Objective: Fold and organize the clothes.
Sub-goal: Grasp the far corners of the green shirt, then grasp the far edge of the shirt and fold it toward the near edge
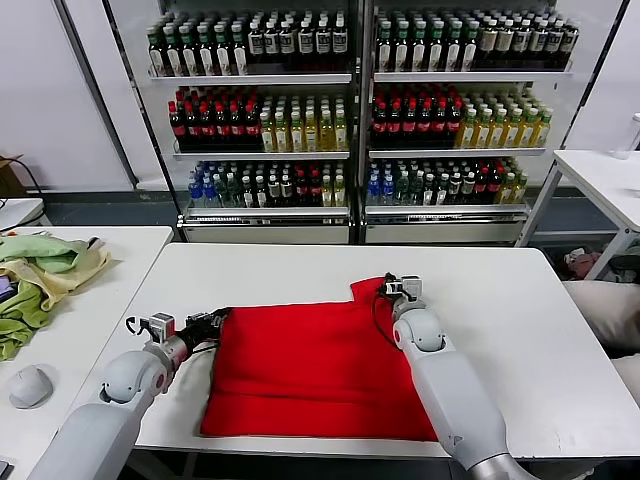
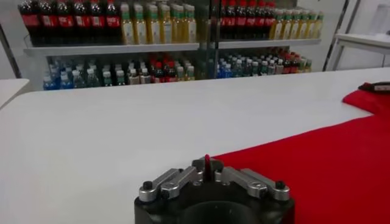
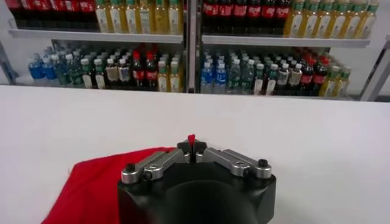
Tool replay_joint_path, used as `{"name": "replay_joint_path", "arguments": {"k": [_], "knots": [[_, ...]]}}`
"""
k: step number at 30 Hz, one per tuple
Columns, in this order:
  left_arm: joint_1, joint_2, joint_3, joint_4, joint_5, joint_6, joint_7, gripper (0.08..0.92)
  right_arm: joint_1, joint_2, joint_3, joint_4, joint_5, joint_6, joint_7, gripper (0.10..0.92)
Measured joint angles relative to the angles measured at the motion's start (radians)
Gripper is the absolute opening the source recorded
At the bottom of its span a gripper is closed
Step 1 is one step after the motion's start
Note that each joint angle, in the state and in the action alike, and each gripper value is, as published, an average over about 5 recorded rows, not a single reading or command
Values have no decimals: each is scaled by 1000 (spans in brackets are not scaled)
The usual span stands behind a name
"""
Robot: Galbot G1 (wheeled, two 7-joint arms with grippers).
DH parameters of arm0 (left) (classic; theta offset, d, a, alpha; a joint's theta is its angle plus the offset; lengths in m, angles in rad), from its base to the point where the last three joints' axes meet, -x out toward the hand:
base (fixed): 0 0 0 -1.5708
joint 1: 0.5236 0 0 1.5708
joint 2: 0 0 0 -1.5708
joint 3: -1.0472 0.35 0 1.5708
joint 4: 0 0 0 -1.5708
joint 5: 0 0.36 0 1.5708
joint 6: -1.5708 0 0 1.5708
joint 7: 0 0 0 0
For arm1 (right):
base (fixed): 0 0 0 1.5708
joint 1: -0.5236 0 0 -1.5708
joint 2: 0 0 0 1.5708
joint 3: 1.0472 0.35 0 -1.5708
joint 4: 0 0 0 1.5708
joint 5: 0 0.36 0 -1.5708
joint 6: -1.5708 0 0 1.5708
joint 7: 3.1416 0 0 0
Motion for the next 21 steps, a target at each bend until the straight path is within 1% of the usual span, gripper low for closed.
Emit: {"name": "replay_joint_path", "arguments": {"k": [2, 8, 15, 21], "knots": [[9, 7, -7, -14, -11, -7, -4, 86, -17, -16, 1, 55, 15, -9, 8, 117], [59, 37, -29, -88, -55, -31, -18, 85, -102, -73, 18, 253, 53, -40, 31, 117], [151, 76, -59, -190, -89, -51, -37, 85, -252, -138, 52, 484, 68, -59, 49, 117], [244, 104, -95, -267, -101, -63, -48, 85, -383, -170, 83, 641, 54, -63, 51, 117]]}}
